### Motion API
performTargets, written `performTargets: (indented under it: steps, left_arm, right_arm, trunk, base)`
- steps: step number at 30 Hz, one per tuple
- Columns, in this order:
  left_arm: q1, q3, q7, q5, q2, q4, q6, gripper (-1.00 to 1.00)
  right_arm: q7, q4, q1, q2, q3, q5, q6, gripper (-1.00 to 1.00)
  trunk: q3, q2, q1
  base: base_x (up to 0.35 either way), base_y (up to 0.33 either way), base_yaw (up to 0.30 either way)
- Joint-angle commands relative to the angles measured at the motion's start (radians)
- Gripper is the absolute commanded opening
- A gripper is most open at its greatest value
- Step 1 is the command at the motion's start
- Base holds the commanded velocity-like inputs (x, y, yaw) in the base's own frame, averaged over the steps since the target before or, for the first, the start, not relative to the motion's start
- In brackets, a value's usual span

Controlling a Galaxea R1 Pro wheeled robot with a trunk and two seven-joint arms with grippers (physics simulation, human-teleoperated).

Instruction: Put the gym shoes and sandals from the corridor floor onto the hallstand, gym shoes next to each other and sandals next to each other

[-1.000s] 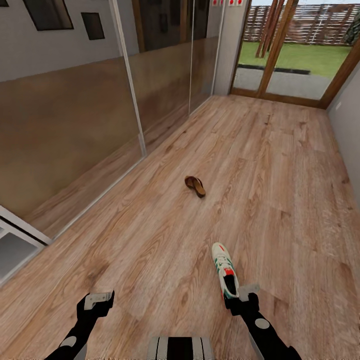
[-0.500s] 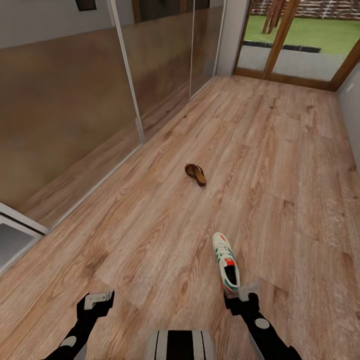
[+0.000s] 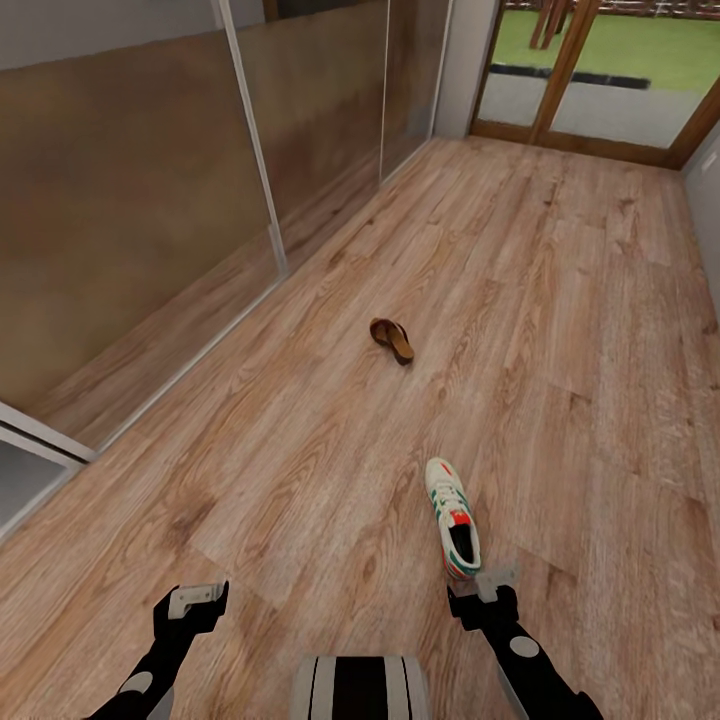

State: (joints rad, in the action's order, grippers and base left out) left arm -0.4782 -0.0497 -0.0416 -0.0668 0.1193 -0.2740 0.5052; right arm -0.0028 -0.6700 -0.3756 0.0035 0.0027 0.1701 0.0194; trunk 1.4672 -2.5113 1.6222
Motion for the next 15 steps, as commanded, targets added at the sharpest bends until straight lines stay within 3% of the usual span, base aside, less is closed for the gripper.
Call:
performTargets:
  steps: [1, 8, 15]
  left_arm:
    - [0.000, -0.001, -0.004, -0.007, 0.000, 0.001, 0.003, 1.00]
    - [0.000, -0.001, -0.005, -0.007, -0.001, 0.000, 0.002, 1.00]
    - [0.000, -0.001, -0.004, -0.007, -0.001, -0.001, 0.001, 1.00]
  right_arm:
    - [0.000, 0.000, 0.000, 0.000, 0.000, 0.008, 0.002, 1.00]
    - [0.000, 0.000, 0.000, 0.000, -0.001, 0.007, 0.002, 1.00]
    - [0.000, 0.000, 0.000, 0.000, -0.001, 0.008, 0.002, 1.00]
  trunk:
    - [0.001, 0.000, 0.000]
    - [0.004, 0.000, 0.000]
    - [0.004, 0.000, 0.000]
  base:
    - [0.000, 0.000, 0.000]
    - [0.014, 0.000, 0.000]
    - [0.179, 0.000, 0.000]
